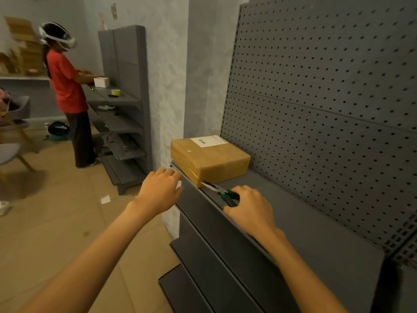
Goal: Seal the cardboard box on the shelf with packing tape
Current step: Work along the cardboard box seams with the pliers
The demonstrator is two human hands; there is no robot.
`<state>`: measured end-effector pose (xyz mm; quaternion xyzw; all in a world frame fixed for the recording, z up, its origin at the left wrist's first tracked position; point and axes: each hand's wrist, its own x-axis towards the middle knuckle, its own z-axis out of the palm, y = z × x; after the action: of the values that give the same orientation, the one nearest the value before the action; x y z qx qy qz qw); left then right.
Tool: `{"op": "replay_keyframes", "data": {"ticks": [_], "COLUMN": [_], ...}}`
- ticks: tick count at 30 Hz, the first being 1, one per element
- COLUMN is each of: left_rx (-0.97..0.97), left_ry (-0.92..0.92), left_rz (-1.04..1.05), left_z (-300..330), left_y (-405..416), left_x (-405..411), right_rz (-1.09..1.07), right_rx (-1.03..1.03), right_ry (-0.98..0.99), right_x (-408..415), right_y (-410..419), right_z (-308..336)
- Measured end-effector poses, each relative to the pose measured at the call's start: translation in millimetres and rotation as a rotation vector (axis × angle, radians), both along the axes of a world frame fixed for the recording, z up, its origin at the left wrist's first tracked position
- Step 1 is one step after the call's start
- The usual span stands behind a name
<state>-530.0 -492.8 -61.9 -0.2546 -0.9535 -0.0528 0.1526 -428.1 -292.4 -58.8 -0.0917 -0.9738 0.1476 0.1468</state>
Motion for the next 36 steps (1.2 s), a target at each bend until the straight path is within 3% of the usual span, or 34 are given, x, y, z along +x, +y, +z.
{"op": "replay_keyframes", "data": {"ticks": [15, 24, 36], "left_rx": [-0.031, -0.039, -0.034], "left_ry": [-0.038, -0.059, -0.056], "left_rz": [-0.081, -0.265, -0.460], "left_z": [6.0, -16.4, -5.4], "left_y": [-22.4, 5.4, 81.9], "left_x": [-211.9, -282.1, -376.3], "right_rz": [-0.112, -0.247, -0.612], "right_rx": [-0.039, -0.078, -0.059], "right_ry": [0.011, -0.027, -0.007], "right_x": [-190.7, -241.8, -318.6], "right_y": [-39.2, -32.2, 32.4], "right_z": [6.4, -5.1, -11.4]}}
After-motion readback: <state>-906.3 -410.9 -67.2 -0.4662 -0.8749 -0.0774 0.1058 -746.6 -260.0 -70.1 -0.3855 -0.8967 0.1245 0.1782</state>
